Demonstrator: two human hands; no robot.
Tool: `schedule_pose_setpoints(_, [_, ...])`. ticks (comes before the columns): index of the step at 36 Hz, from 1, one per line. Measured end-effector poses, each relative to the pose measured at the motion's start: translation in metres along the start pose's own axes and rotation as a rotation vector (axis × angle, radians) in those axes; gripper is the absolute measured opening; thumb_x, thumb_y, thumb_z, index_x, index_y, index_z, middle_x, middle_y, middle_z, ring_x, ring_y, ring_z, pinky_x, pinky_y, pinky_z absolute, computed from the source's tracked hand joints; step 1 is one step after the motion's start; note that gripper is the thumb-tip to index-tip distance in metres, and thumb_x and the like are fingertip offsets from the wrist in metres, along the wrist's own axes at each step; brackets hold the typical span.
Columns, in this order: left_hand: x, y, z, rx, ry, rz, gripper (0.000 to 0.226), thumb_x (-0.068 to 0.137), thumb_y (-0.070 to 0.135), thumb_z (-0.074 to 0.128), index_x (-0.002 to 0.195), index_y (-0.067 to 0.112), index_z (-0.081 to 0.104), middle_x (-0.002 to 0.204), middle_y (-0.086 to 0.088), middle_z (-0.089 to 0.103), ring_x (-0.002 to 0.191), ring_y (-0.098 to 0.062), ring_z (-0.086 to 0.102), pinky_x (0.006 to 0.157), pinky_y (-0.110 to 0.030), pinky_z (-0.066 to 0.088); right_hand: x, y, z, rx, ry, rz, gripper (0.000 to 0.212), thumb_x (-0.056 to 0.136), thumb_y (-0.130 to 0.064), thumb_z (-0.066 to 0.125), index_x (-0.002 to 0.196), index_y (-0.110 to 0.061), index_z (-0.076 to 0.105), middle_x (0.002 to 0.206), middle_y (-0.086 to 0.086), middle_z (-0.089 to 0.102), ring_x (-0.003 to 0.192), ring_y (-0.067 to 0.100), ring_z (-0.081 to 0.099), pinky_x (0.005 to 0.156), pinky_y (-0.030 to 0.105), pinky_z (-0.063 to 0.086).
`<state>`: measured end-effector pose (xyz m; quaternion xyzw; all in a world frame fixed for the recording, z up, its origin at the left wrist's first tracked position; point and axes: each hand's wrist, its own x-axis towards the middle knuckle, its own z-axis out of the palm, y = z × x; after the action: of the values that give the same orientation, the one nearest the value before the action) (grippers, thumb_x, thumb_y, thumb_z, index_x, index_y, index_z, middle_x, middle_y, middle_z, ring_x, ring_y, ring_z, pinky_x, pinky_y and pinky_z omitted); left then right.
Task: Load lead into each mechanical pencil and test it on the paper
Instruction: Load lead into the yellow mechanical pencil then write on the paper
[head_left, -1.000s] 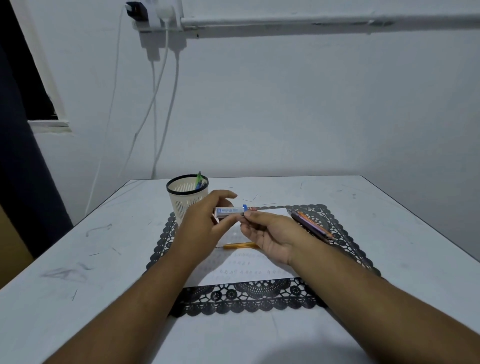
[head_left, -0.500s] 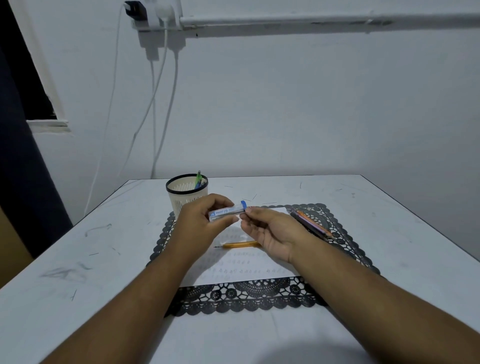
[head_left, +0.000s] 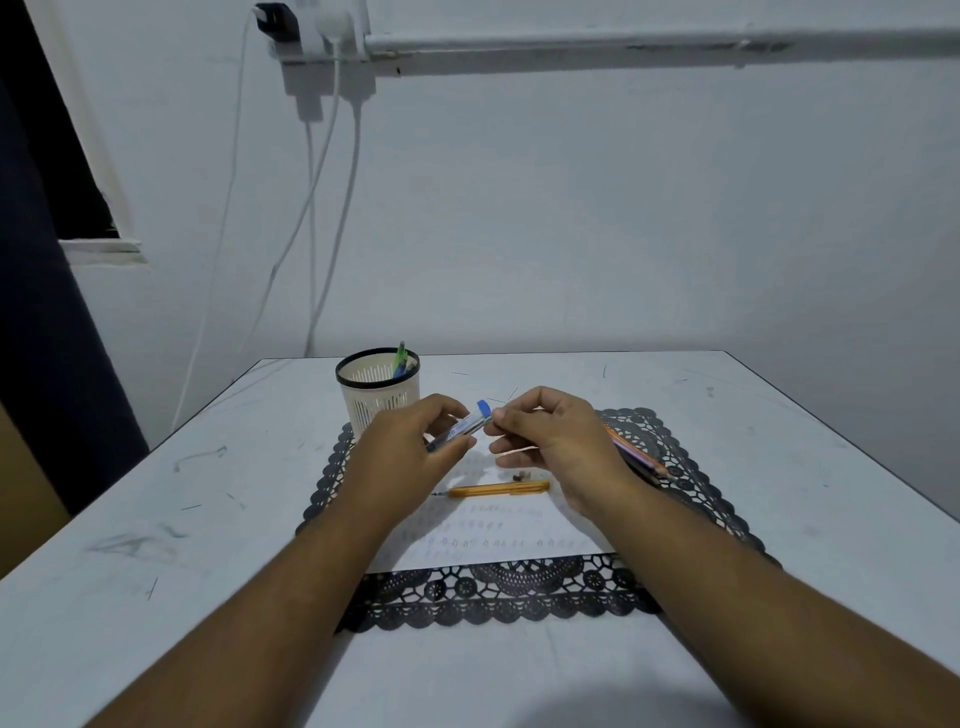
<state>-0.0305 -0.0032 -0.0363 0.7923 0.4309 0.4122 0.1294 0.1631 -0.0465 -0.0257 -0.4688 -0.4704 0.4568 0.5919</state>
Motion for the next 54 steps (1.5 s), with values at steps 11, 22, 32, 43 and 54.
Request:
schedule_pose_setpoints(11, [0.001, -0.002, 0.001, 0.011, 0.008, -0.025, 0.023, 0.09, 0.038, 0.078, 0.112, 0.034, 0.072, 0.096, 0.015, 0.074, 0.086, 0.004, 0.065, 0.073, -0.023, 0.056, -0.002, -0.003, 0.001, -0.116, 0.008, -0.078, 0.001, 0.094, -0.006, 0.074, 0.094, -0.006, 0.074, 0.094, 0.013, 0.078, 0.083, 0.026, 0.075, 0.072, 0.045, 0.064])
schedule_pose_setpoints(22, [0.001, -0.003, 0.002, 0.012, 0.007, -0.026, 0.023, 0.09, 0.038, 0.077, 0.112, 0.035, 0.072, 0.095, 0.017, 0.073, 0.087, 0.004, 0.066, 0.075, -0.026, 0.059, 0.0, -0.002, 0.001, -0.076, 0.078, -0.122, 0.007, 0.093, -0.004, 0.075, 0.086, -0.006, 0.073, 0.092, 0.013, 0.077, 0.091, 0.026, 0.076, 0.071, 0.04, 0.064])
schedule_pose_setpoints(32, [0.0, 0.002, 0.0, 0.03, -0.006, -0.017, 0.019, 0.091, 0.038, 0.076, 0.108, 0.033, 0.072, 0.093, 0.019, 0.072, 0.086, 0.005, 0.064, 0.076, -0.028, 0.059, -0.003, -0.005, 0.004, -0.023, 0.055, -0.165, 0.01, 0.091, -0.001, 0.075, 0.094, -0.008, 0.068, 0.09, 0.018, 0.075, 0.083, 0.024, 0.073, 0.072, 0.038, 0.062])
schedule_pose_setpoints(43, [0.0, 0.003, 0.003, 0.042, -0.015, -0.005, 0.019, 0.09, 0.038, 0.077, 0.107, 0.034, 0.071, 0.093, 0.021, 0.072, 0.084, 0.007, 0.064, 0.075, -0.031, 0.061, -0.005, -0.007, 0.004, -0.02, 0.052, -0.189, 0.006, 0.093, -0.004, 0.075, 0.09, -0.002, 0.07, 0.092, 0.016, 0.075, 0.087, 0.022, 0.073, 0.066, 0.034, 0.061])
schedule_pose_setpoints(54, [0.0, 0.002, 0.008, -0.053, -0.048, 0.012, 0.021, 0.089, 0.027, 0.08, 0.107, 0.029, 0.069, 0.096, 0.02, 0.071, 0.09, 0.007, 0.065, 0.074, -0.012, 0.057, -0.006, -0.01, 0.004, 0.032, 0.061, -0.24, 0.008, 0.093, -0.003, 0.074, 0.094, -0.007, 0.068, 0.09, 0.014, 0.076, 0.085, 0.026, 0.073, 0.064, 0.035, 0.06])
